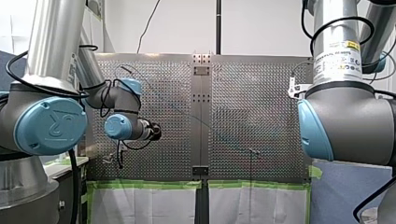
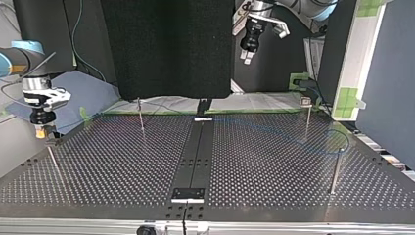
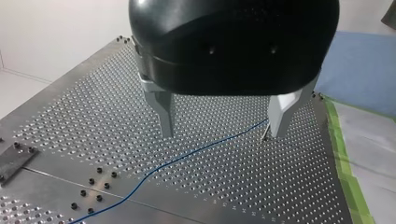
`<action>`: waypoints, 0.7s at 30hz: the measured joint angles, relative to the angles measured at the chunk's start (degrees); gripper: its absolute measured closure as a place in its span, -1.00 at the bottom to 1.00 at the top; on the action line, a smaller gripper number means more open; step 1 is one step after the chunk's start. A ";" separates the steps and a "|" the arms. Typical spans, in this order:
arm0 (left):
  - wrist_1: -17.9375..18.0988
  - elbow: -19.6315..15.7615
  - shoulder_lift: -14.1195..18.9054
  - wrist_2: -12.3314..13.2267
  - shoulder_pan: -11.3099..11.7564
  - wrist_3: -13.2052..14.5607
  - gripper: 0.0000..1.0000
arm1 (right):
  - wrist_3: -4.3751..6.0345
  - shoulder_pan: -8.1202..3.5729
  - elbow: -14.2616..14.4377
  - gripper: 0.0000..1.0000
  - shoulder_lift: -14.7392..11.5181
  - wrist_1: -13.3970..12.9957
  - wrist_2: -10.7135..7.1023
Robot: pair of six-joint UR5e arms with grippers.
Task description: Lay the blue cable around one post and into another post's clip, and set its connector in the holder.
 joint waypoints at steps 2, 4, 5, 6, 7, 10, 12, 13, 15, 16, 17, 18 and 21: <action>-0.07 0.02 0.01 -0.01 0.03 0.00 -0.98 | -0.06 -0.06 -0.06 0.97 0.02 -0.02 0.00; -0.09 0.02 0.00 -0.02 0.03 0.00 -0.98 | -0.09 -0.10 -0.08 0.97 0.03 -0.11 0.00; -0.08 0.02 0.00 -0.02 0.03 0.00 -0.98 | -0.08 -0.10 -0.09 0.97 0.04 -0.18 -0.02; -0.10 0.03 -0.02 -0.02 0.03 0.00 -0.98 | -0.06 -0.11 -0.10 0.97 0.06 -0.25 -0.06; -0.10 0.03 -0.03 -0.02 0.03 0.00 -0.98 | -0.02 -0.11 -0.10 0.97 0.09 -0.33 -0.17; -0.09 0.04 -0.03 -0.02 0.03 0.00 -0.98 | 0.11 -0.11 -0.13 0.97 0.20 -0.58 -0.60; -0.10 0.04 -0.04 -0.02 0.03 0.00 -0.98 | 0.17 -0.08 -0.18 0.97 0.33 -0.74 -0.78; -0.09 0.04 -0.03 -0.02 0.03 0.00 -0.98 | 0.21 -0.04 -0.22 0.97 0.40 -0.84 -0.91; -0.07 0.04 -0.04 -0.02 0.03 0.00 -0.98 | 0.29 0.06 -0.25 0.97 0.52 -0.99 -1.19; -0.06 0.04 -0.03 -0.02 0.03 0.00 -0.98 | 0.38 0.12 -0.30 0.97 0.62 -1.10 -1.36; -0.05 0.04 -0.03 -0.02 0.03 0.00 -0.98 | 0.45 0.14 -0.35 0.97 0.70 -1.16 -1.46; -0.05 0.04 -0.04 -0.02 0.03 0.00 -0.98 | 0.51 0.14 -0.41 0.97 0.79 -1.21 -1.52; -0.01 0.01 -0.05 -0.02 0.03 0.00 -0.98 | 0.63 0.18 -0.67 0.97 1.23 -1.21 -1.65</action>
